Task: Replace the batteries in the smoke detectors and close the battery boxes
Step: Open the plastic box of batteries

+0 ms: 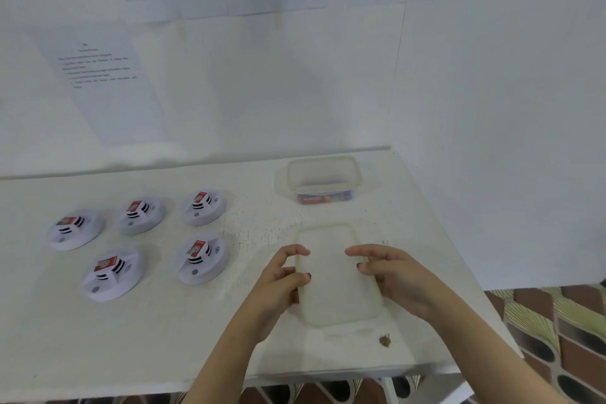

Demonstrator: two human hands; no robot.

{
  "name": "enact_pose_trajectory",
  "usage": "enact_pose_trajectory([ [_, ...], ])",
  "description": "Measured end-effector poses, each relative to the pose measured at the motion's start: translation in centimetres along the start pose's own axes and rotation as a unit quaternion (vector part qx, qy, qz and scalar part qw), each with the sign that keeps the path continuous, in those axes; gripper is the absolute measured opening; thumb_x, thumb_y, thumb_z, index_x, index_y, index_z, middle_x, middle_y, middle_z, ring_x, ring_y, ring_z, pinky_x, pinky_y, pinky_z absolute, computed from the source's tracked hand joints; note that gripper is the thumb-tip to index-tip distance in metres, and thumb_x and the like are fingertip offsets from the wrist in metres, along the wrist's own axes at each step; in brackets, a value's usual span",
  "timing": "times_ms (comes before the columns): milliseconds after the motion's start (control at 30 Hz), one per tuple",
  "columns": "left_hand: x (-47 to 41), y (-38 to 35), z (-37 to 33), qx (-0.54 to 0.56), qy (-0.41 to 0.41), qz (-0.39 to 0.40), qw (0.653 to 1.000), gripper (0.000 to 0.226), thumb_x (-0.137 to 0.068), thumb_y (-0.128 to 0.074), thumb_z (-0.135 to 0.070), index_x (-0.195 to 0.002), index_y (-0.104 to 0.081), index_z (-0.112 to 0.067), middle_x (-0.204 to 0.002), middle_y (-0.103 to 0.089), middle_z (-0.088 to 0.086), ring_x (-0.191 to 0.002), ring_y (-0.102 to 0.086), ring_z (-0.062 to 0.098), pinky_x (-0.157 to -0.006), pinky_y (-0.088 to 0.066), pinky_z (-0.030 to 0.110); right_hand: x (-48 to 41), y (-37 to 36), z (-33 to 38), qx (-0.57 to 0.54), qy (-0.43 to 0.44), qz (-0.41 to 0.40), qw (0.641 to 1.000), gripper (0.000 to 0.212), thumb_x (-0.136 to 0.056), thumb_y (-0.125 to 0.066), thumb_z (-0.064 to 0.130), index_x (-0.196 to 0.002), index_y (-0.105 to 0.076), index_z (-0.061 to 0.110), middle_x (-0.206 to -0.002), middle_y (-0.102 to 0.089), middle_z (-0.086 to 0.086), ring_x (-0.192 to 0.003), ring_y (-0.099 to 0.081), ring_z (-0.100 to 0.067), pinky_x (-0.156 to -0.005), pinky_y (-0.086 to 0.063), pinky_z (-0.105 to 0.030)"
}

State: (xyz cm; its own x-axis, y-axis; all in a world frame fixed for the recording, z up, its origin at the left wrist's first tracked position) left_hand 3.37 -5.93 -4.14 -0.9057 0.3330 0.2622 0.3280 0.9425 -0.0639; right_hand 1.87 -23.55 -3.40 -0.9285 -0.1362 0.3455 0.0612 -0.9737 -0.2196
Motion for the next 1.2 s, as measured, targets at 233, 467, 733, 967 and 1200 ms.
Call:
enact_pose_trajectory([
  [233, -0.6, -0.5, 0.5, 0.063, 0.003, 0.055, 0.996, 0.026, -0.075, -0.059, -0.012, -0.095, -0.05, -0.025, -0.092, -0.063, 0.011, -0.084, -0.058, 0.026, -0.066, -0.047, 0.033, -0.4, -0.3, -0.6, -0.076, -0.022, 0.029, 0.996, 0.029, -0.085, -0.051, -0.009, -0.092, -0.071, 0.011, -0.095, -0.071, -0.013, -0.084, -0.067, -0.026, -0.074, -0.056, -0.034],
  [467, -1.2, -0.5, 0.5, 0.099, -0.036, 0.064, 0.992, 0.032, -0.068, -0.07, -0.014, -0.09, -0.048, -0.021, -0.096, -0.067, 0.01, -0.086, -0.062, 0.025, -0.068, -0.051, 0.033, -0.5, -0.2, -0.4, -0.066, 0.013, 0.033, 0.997, 0.028, -0.083, -0.055, -0.007, -0.089, -0.072, 0.014, -0.089, -0.063, -0.017, -0.083, -0.061, -0.025, -0.073, -0.051, -0.03],
  [733, -1.4, 1.1, -0.7, -0.024, -0.09, -0.014, 0.996, 0.063, -0.052, -0.071, -0.029, -0.112, -0.057, -0.043, -0.125, -0.059, -0.003, -0.11, -0.058, 0.015, -0.082, -0.052, 0.027, 0.6, -0.5, -0.1, 0.115, 0.057, 0.062, 0.99, 0.039, -0.084, -0.068, 0.021, -0.116, -0.062, 0.044, -0.132, -0.053, 0.01, -0.113, -0.059, -0.018, -0.1, -0.046, -0.046],
  [967, -2.5, 1.3, -2.9, -0.047, -0.094, -0.033, 0.994, 0.045, -0.066, -0.063, -0.017, -0.107, -0.066, -0.035, -0.114, -0.064, -0.004, -0.097, -0.059, 0.007, -0.079, -0.045, 0.015, 0.8, 0.5, 2.0, 0.215, 0.093, 0.047, 0.971, 0.057, -0.078, -0.073, 0.009, -0.117, -0.059, 0.049, -0.132, -0.05, 0.005, -0.101, -0.061, -0.029, -0.093, -0.051, -0.036],
  [1200, -1.3, 1.9, -2.4, -0.138, -0.09, -0.149, 0.975, 0.018, -0.081, -0.074, -0.015, -0.088, -0.065, -0.029, -0.102, -0.061, -0.005, -0.069, -0.054, 0.013, -0.065, -0.047, 0.018, 1.3, 3.4, 4.3, 0.298, 0.17, -0.145, 0.928, 0.04, -0.088, -0.062, 0.019, -0.114, -0.053, 0.048, -0.108, -0.052, 0.02, -0.088, -0.06, -0.009, -0.071, -0.041, -0.011],
])
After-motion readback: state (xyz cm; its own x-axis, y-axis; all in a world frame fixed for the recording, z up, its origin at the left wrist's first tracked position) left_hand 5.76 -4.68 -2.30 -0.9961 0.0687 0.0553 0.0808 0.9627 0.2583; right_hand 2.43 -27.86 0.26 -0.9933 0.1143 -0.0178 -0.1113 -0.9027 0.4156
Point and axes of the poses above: each hand's wrist, its own x-axis away from the middle knuckle, its own y-axis out of the back of the hand, z = x × y, the point moved 9 cm from there along -x, towards the middle knuckle
